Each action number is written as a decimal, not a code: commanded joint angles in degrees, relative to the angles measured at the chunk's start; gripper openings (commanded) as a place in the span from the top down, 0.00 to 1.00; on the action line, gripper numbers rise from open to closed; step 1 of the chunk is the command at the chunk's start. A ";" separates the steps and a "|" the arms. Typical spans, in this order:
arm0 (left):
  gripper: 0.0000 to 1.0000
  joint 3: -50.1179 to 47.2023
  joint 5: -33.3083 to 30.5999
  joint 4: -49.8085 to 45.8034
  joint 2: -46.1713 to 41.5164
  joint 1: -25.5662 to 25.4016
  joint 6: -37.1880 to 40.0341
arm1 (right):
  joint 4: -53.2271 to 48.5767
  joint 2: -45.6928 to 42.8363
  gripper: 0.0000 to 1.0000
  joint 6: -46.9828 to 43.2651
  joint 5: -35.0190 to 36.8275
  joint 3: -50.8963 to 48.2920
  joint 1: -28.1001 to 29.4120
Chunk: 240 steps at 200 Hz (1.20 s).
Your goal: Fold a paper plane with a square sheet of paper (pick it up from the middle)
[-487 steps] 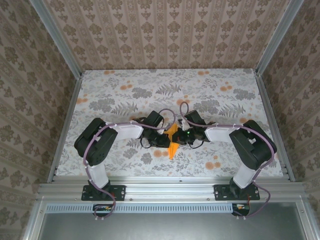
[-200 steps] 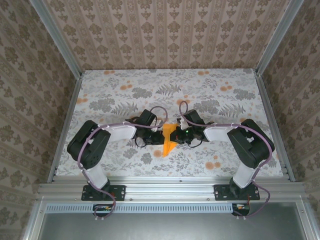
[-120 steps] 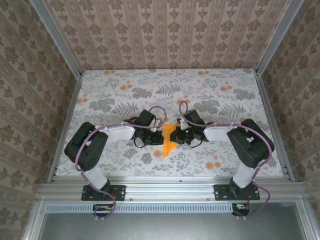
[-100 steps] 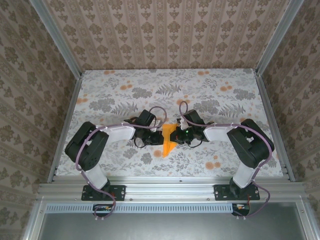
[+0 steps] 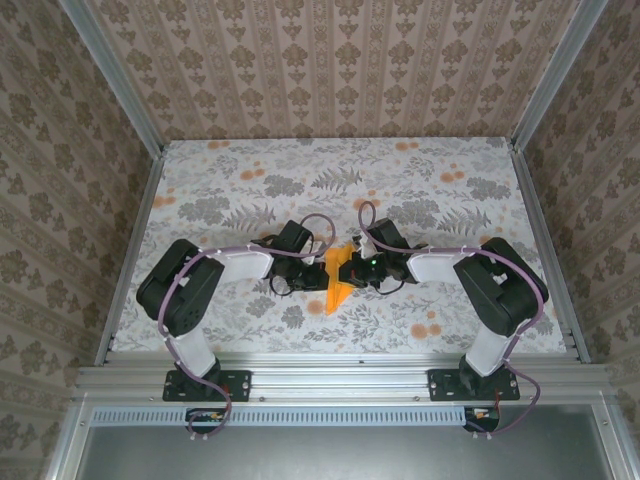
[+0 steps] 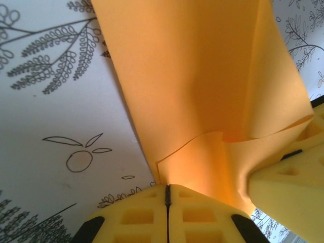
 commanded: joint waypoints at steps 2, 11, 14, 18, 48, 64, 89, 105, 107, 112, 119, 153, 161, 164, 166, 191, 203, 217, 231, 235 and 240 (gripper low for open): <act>0.94 -1.40 -0.16 2.27 1.90 -0.03 -0.68 | 1.58 1.65 0.93 1.10 -1.78 0.84 0.44; 0.94 -1.60 -0.12 2.60 1.97 -0.04 -0.68 | 1.70 1.78 0.93 1.26 -1.85 0.99 0.53; 0.95 -1.66 -0.16 2.69 1.97 -0.04 -0.68 | 1.72 1.88 0.93 1.32 -1.85 1.08 0.53; 0.95 -1.78 -0.21 2.80 1.97 -0.04 -0.64 | 1.91 1.98 0.93 1.33 -1.93 1.15 0.53; 0.95 -2.53 -0.21 3.99 2.16 0.04 -0.87 | 3.16 2.82 0.93 2.35 -2.20 1.51 0.62; 0.96 -3.04 -0.16 4.53 2.17 0.05 -0.99 | 3.57 3.18 0.93 2.61 -2.21 1.70 0.62; 0.96 -3.63 -0.12 5.18 2.24 0.08 -1.10 | 4.17 3.74 0.93 3.03 -2.38 2.16 0.70; 0.96 -3.97 -0.04 5.54 2.17 0.19 -1.21 | 4.52 4.11 0.93 3.37 -2.38 2.30 0.72; 0.96 -4.03 -0.03 5.61 2.15 0.15 -1.21 | 4.60 4.11 0.93 3.36 -2.38 2.28 0.71; 0.96 -4.10 0.05 5.70 2.16 0.26 -1.21 | 4.70 4.20 0.93 3.40 -2.47 2.41 0.70; 0.96 -4.19 0.06 5.73 2.15 0.26 -1.21 | 4.75 4.35 0.93 3.44 -2.47 2.44 0.70; 0.97 -4.78 0.23 6.35 1.89 0.34 -1.52 | 5.88 5.40 0.93 4.24 -2.36 2.77 0.70; 0.97 -5.00 0.23 6.60 1.82 0.40 -1.56 | 6.11 5.79 0.93 4.39 -2.42 2.81 0.70; 0.97 -5.07 0.23 6.67 1.80 0.46 -1.56 | 6.26 5.85 0.93 4.46 -2.43 2.80 0.70; 0.97 -5.12 0.21 6.73 1.73 0.41 -1.56 | 6.39 5.97 0.93 4.55 -2.39 2.83 0.70; 0.97 -5.56 0.40 6.98 1.66 0.49 -1.65 | 7.82 6.71 0.93 5.30 -2.63 2.83 0.76; 0.98 -5.73 0.47 7.06 1.62 0.61 -1.74 | 7.93 7.04 0.93 5.32 -2.64 2.95 0.78; 1.00 -5.82 0.57 7.21 1.54 0.57 -1.74 | 7.98 7.45 0.93 5.36 -2.60 3.13 0.71; 1.00 -5.95 0.58 7.30 1.36 0.68 -1.83 | 8.29 7.85 0.93 5.41 -2.82 3.11 0.78; 1.00 -6.00 0.58 7.34 1.28 0.66 -1.81 | 8.20 7.87 0.93 5.43 -2.86 3.14 0.79; 1.00 -6.04 0.65 7.39 1.22 0.66 -1.89 | 8.18 8.01 0.93 5.40 -2.82 3.21 0.79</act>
